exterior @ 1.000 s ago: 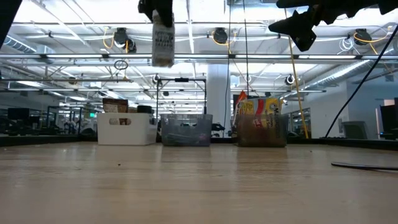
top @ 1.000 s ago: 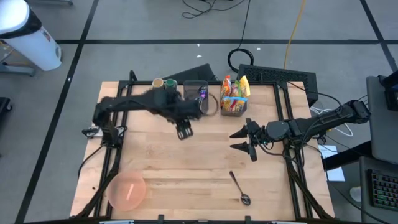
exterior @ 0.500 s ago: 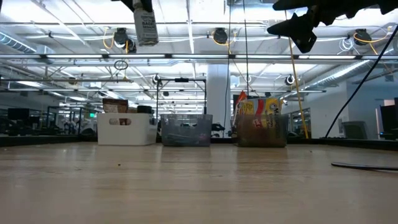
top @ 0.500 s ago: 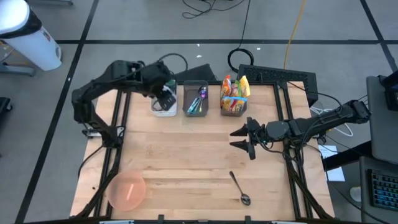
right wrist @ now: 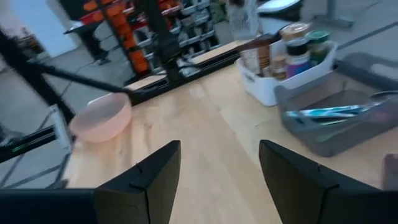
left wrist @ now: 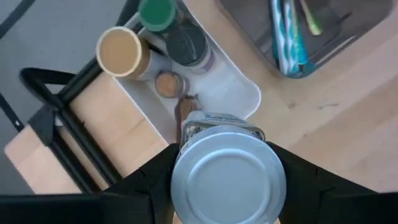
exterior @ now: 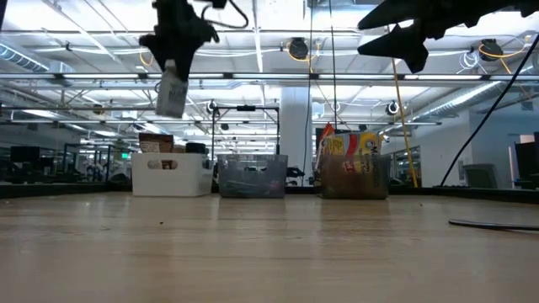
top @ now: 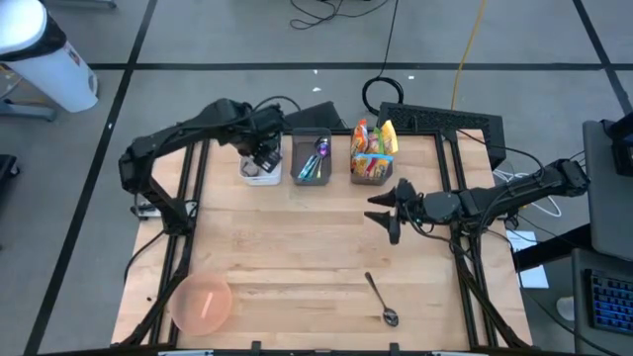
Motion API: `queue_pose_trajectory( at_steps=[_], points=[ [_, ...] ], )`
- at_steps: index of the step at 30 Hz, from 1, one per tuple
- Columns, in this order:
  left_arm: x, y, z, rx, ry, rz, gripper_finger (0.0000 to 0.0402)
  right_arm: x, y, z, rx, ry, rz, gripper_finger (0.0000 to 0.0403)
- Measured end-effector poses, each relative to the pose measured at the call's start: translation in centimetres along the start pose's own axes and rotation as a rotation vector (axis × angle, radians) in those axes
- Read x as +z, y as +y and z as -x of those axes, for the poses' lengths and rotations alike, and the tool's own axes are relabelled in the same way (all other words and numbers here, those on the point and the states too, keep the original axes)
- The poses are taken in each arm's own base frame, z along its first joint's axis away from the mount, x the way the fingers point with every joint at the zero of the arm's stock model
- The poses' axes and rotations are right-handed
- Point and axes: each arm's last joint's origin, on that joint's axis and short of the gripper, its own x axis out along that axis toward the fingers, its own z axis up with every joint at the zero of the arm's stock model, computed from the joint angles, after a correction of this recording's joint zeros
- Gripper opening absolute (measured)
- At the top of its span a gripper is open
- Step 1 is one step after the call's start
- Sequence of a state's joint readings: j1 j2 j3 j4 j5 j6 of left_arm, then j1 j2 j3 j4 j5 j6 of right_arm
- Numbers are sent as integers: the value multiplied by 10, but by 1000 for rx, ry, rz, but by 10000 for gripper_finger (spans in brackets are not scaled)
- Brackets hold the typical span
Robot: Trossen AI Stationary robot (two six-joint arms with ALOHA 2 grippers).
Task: Pick & Place Food Item
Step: Put the white seasoning bottle into the white bin
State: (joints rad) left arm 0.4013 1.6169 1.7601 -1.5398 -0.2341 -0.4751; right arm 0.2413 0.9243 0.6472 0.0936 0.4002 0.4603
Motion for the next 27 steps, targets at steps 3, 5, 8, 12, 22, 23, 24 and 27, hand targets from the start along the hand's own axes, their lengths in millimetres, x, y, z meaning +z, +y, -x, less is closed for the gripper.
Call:
queue_pose_trajectory(
  at_steps=[3, 5, 8, 12, 22, 23, 24, 27],
  points=[
    [1, -5, -23, -6, 10, -14, 205, 1, -1, 0, -44, -25, -3, 210],
    [2, -7, -35, -16, 9, -22, 205, 2, -3, 0, -68, -38, -12, 210],
    [3, -7, -48, -17, 8, -46, 205, 4, -7, -1, -111, -59, -36, 210],
    [7, -1, -59, -12, -6, -72, 205, 7, -13, -3, -143, -74, -54, 210],
    [13, 17, -82, -48, 9, -129, 205, 8, -23, -11, -204, -85, -130, 210],
    [14, 18, -84, -61, 8, -134, 205, 8, -24, -12, -205, -89, -132, 210],
    [15, 19, -85, -74, 7, -138, 205, 9, -24, -12, -206, -94, -135, 210],
    [17, 21, -87, -87, -10, -141, 205, 10, -26, -16, -214, -105, -139, 210]
  ],
)
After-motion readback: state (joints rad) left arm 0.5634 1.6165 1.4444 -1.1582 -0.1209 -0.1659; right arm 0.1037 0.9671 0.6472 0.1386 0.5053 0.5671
